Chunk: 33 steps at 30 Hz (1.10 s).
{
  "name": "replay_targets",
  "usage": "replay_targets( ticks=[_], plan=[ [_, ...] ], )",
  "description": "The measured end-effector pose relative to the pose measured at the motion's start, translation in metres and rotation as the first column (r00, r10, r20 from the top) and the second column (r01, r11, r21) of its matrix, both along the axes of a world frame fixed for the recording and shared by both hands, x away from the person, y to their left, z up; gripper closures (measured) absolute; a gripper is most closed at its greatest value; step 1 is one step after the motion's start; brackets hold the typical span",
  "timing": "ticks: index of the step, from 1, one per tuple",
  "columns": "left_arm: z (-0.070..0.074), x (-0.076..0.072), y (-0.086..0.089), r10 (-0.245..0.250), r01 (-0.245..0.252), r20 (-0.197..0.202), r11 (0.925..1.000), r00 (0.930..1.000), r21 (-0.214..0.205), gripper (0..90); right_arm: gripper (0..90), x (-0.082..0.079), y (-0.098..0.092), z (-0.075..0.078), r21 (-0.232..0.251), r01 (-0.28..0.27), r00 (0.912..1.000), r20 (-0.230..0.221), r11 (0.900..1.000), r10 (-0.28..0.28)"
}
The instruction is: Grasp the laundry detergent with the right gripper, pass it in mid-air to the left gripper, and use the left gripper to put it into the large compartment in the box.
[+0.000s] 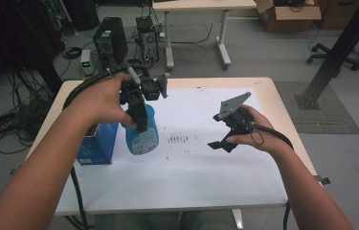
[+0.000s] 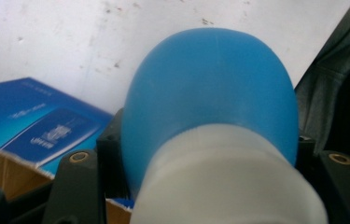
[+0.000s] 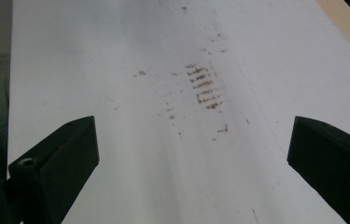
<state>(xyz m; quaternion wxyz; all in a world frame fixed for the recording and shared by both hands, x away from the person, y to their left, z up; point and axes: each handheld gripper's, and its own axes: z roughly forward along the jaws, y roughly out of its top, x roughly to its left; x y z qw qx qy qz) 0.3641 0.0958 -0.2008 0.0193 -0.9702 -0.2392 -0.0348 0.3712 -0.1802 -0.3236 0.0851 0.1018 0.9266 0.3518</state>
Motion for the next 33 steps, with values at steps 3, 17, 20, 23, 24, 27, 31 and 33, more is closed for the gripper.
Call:
replay_targets(
  ticks=[3,17,20,23,24,27,31,33],
  plan=[
    [0.015,0.006,0.007,0.064,-0.064,0.003,0.9979,0.9979,-0.005,38.2,2.4,0.004,-0.006,0.003,-0.037,0.005,0.9999,-0.012,0.9993,-0.006],
    [0.063,0.025,0.042,0.333,-0.332,0.019,0.9421,0.9426,-0.046,38.1,2.7,0.018,-0.025,0.008,-0.113,0.009,0.9986,-0.05,0.9936,-0.015],
    [0.074,0.031,0.058,0.413,-0.41,0.026,0.9091,0.9105,-0.074,38.2,2.9,0.017,-0.025,0.01,-0.124,0.004,0.9984,-0.055,0.9923,-0.011],
    [0.079,0.033,0.067,0.442,-0.439,0.029,0.8949,0.8963,-0.079,38.1,2.8,0.018,-0.024,0.011,-0.126,0.001,0.9985,-0.054,0.992,-0.008],
    [0.08,0.035,0.071,0.461,-0.457,0.028,0.8854,0.8871,-0.084,38.1,2.8,0.018,-0.024,0.011,-0.129,0.0,0.9986,-0.052,0.9917,-0.007],
    [0.085,0.038,0.083,0.512,-0.509,0.024,0.8563,0.8584,-0.089,38.1,2.9,0.019,-0.024,0.012,-0.134,-0.002,0.9984,-0.057,0.9909,-0.005],
    [0.095,0.042,0.102,0.589,-0.585,0.02,0.806,0.8082,-0.092,38.1,2.9,0.021,-0.026,0.012,-0.149,0.006,0.9975,-0.069,0.9888,-0.016],
    [0.096,0.043,0.105,0.601,-0.597,0.019,0.7967,0.799,-0.093,38.1,3.0,0.022,-0.028,0.012,-0.155,0.0,0.9971,-0.075,0.988,-0.012]
  ],
)
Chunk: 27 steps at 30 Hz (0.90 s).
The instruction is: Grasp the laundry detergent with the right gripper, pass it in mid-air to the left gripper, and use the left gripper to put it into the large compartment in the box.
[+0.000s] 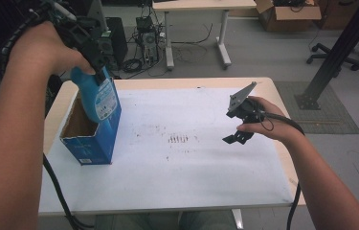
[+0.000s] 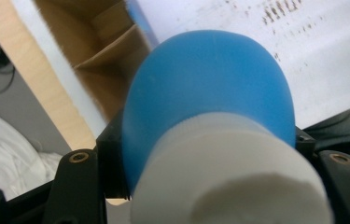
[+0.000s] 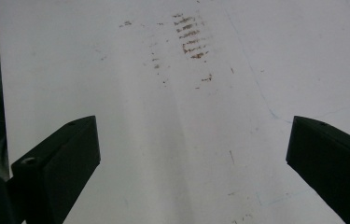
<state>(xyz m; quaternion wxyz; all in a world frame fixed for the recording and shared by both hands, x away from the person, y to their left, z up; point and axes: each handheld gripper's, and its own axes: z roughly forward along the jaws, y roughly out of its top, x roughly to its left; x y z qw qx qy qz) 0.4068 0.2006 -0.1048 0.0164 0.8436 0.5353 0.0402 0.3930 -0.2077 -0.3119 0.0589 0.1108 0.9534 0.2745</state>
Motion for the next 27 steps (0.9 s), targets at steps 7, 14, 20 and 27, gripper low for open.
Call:
replay_targets(
  ticks=[7,14,20,27],
  plan=[
    [0.004,0.005,0.023,0.133,-0.134,-0.008,0.9908,0.991,-0.024,38.1,3.1,0.001,-0.002,0.001,-0.021,-0.004,1.0,-0.009,0.9998,0.004],
    [0.002,0.009,0.045,0.267,-0.268,-0.016,0.9626,0.9635,-0.041,38.1,3.1,0.001,-0.001,0.006,-0.037,-0.008,1.0,-0.005,0.9993,0.007],
    [-0.003,0.013,0.06,0.365,-0.365,-0.019,0.9304,0.9308,-0.03,38.1,3.2,0.002,0.001,0.004,-0.043,-0.01,0.9999,-0.008,0.999,0.01],
    [-0.006,0.013,0.068,0.403,-0.404,-0.024,0.9138,0.9147,-0.039,38.1,3.2,0.001,0.003,0.003,-0.049,-0.013,0.9998,-0.015,0.9987,0.013]
  ],
)
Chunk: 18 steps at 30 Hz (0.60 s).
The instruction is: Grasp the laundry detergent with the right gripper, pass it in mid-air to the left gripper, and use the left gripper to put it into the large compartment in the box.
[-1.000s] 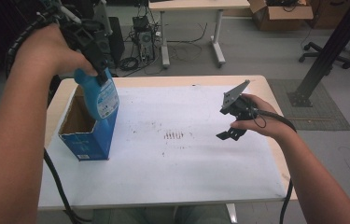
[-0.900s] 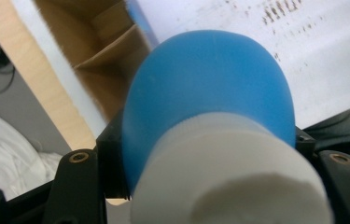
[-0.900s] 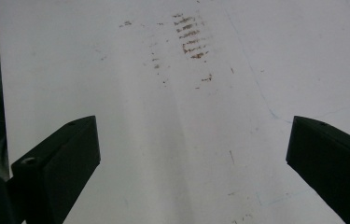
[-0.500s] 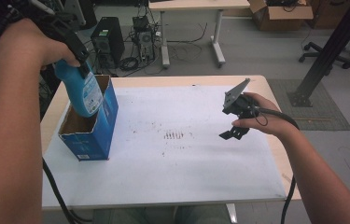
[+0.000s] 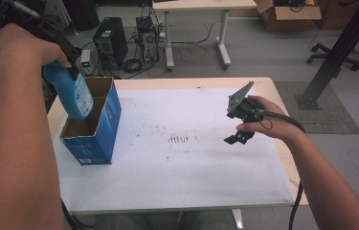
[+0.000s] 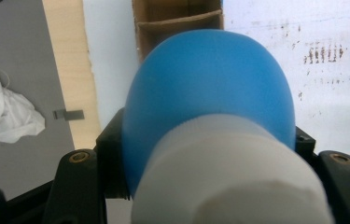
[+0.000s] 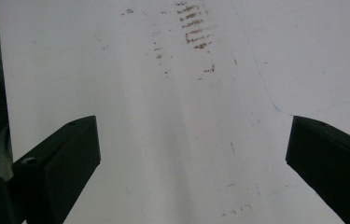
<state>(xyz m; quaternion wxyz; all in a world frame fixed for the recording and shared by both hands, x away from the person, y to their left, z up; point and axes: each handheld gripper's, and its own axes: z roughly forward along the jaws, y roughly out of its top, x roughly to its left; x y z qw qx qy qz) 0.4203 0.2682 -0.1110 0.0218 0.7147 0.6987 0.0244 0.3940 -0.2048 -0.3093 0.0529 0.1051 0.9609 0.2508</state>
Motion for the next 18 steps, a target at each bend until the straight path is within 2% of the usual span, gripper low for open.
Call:
replay_targets(
  ticks=[11,18],
  plan=[
    [-0.017,0.001,0.005,-0.001,0.0,-0.011,1.0,0.9999,-0.004,38.1,3.2,0.001,0.002,-0.001,0.0,-0.003,1.0,-0.004,1.0,0.003],
    [-0.033,0.004,0.005,-0.013,0.013,-0.032,0.9999,0.9994,-0.006,38.1,3.2,0.0,0.004,-0.001,-0.002,-0.007,1.0,-0.005,1.0,0.007]
  ],
)
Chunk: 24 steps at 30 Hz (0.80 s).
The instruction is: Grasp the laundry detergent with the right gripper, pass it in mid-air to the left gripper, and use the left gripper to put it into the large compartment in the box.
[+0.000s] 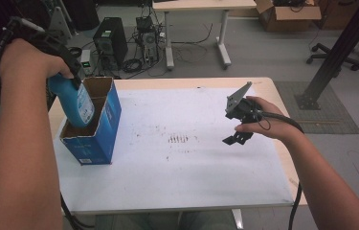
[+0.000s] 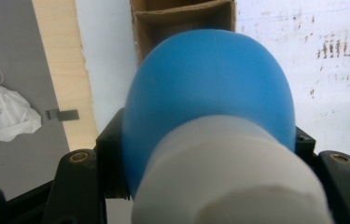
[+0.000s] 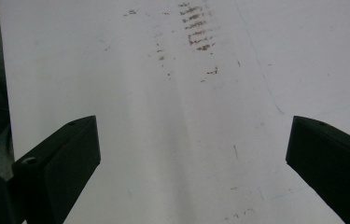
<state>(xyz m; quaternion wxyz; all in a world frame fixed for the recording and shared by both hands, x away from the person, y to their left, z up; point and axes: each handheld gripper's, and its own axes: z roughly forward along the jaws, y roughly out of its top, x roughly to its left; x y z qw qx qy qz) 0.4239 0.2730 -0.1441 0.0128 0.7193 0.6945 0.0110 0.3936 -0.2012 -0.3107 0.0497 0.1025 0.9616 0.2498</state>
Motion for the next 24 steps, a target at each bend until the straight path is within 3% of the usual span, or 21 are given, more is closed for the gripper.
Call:
replay_targets(
  ticks=[10,24],
  plan=[
    [-0.019,0.002,0.001,-0.003,0.003,-0.013,1.0,0.9999,-0.003,38.1,3.1,0.0,-0.002,0.0,0.003,0.002,1.0,0.001,1.0,-0.002],
    [-0.063,0.004,0.005,-0.002,0.002,-0.055,1.0,0.9985,-0.003,38.1,3.2,-0.001,0.0,-0.005,0.004,0.001,1.0,-0.006,1.0,-0.001]
  ],
)
